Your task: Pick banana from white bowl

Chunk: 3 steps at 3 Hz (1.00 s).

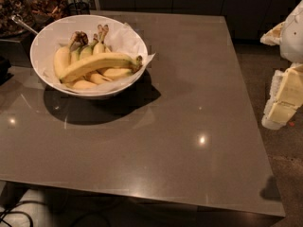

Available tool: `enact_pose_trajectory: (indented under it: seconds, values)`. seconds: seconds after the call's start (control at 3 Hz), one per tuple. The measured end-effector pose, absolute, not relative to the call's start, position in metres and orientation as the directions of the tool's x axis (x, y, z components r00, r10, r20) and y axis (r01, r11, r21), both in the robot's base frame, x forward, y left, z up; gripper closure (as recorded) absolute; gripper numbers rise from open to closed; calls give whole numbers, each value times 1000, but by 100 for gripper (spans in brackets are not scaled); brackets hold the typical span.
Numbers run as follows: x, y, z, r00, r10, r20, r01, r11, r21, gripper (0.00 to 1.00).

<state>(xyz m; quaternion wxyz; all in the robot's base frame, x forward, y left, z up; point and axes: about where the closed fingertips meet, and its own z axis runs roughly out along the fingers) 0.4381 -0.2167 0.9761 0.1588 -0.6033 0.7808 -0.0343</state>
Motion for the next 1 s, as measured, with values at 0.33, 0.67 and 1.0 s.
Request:
enact_pose_trajectory:
  seconds: [0.33, 0.67, 1.0]
  values:
    - [438, -217, 976, -222, -953, -207, -931, 270, -245, 0]
    - [445, -195, 981, -212, -959, -190, -940, 253, -227, 0]
    - [461, -154, 986, -178, -971, -160, -961, 207, -186, 0]
